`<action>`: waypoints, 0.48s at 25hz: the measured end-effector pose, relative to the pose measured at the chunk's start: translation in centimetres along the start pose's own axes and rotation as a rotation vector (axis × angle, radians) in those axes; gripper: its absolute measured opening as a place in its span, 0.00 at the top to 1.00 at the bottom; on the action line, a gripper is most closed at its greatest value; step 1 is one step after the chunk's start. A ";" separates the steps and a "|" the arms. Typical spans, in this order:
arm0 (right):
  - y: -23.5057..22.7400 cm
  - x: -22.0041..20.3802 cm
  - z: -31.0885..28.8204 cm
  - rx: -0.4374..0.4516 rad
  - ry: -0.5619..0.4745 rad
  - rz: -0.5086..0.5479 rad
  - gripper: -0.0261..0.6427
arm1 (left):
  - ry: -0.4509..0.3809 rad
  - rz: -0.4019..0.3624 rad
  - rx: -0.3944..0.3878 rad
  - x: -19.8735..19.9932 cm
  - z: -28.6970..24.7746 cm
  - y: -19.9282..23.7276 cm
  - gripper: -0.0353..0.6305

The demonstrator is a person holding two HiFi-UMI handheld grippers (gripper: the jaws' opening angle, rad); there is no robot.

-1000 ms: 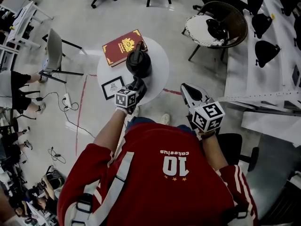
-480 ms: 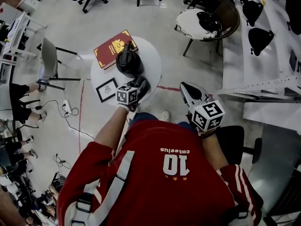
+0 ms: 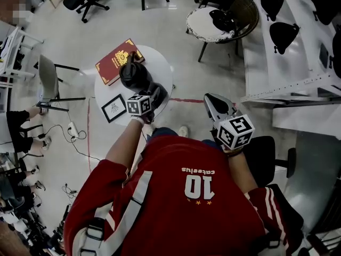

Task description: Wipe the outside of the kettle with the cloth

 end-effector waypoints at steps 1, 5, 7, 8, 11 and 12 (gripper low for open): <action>-0.1 -0.1 0.1 -0.002 -0.003 -0.002 0.94 | -0.008 0.007 -0.002 0.3 -0.1 0.0 0.88; -0.3 -0.1 0.3 -0.003 -0.014 -0.005 0.94 | -0.037 0.014 -0.008 1.4 -0.1 -0.3 0.88; -0.1 0.2 0.3 0.003 -0.026 -0.004 0.94 | -0.044 0.012 -0.008 2.0 0.2 -0.6 0.88; 0.0 0.4 0.4 0.006 -0.033 -0.003 0.94 | -0.045 0.007 -0.006 2.3 0.4 -0.8 0.88; 0.4 1.0 0.2 0.023 -0.049 0.001 0.94 | -0.058 0.000 -0.008 2.7 1.1 -1.6 0.88; 0.5 1.1 0.0 0.032 -0.053 0.002 0.94 | -0.068 0.003 -0.014 2.9 1.5 -1.8 0.88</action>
Point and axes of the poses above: the fingertips, and each gripper's own axes: z backward along the fingers, y to its left, x out of its top, the point moved 10 cm from there along z, backward along the fingers, and after that the axes turned 8 degrees about y, right-handed, at the moved point
